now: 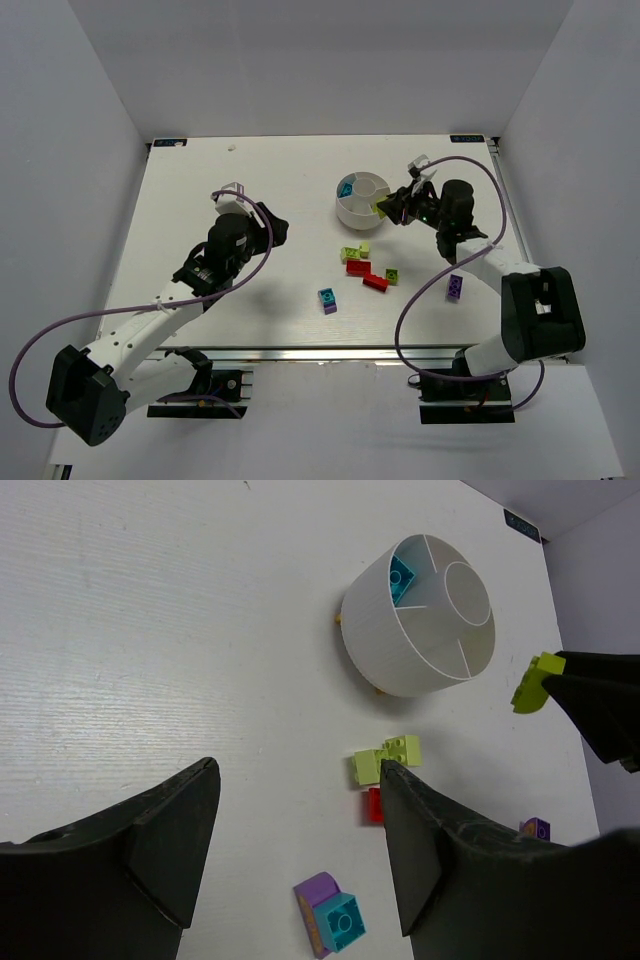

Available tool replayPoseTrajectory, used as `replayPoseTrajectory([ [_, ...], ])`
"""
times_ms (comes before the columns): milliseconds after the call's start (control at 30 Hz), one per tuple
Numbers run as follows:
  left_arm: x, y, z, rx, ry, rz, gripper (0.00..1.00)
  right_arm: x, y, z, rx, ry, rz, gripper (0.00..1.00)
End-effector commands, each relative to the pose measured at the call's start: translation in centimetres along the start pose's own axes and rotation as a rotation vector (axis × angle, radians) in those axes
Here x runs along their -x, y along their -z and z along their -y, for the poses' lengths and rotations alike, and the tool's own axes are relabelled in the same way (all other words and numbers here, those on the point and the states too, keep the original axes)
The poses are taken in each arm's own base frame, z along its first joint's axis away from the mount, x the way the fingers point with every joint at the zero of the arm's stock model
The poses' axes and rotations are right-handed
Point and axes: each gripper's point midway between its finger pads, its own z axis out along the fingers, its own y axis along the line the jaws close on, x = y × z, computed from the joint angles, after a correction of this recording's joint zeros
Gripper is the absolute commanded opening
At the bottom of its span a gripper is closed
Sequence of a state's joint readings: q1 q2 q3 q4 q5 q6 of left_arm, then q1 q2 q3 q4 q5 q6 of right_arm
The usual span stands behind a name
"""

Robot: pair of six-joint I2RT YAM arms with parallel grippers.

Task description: Sort the legos into containers by color

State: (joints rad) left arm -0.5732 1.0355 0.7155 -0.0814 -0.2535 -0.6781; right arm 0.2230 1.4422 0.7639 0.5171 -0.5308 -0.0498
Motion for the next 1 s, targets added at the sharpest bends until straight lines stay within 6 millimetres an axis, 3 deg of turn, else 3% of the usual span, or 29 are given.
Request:
replayPoseTrajectory([
  [0,2.1,0.8,1.5,-0.045,0.02,0.051,0.74,6.5,-0.7,1.0,-0.012,0.058,0.219,0.0],
  [233,1.8,0.9,1.2,-0.042,0.039,0.051,0.74,6.3,-1.6,2.0,-0.011,0.093,0.258,0.0],
  [700,1.9,0.2,1.8,-0.048,0.029,0.035,0.74,3.6,-3.7,3.1,0.022,0.131,0.263,0.0],
  [867,1.8,0.1,1.8,-0.045,0.031,0.032,0.74,2.3,-4.0,3.4,0.034,0.124,0.244,0.29],
  [933,1.9,0.1,1.8,-0.045,0.031,0.034,0.74,1.6,-4.2,3.7,0.036,0.147,0.233,0.34],
  [967,1.9,0.0,1.9,-0.046,0.031,0.033,0.74,1.5,-4.2,3.8,0.034,0.148,0.231,0.46],
])
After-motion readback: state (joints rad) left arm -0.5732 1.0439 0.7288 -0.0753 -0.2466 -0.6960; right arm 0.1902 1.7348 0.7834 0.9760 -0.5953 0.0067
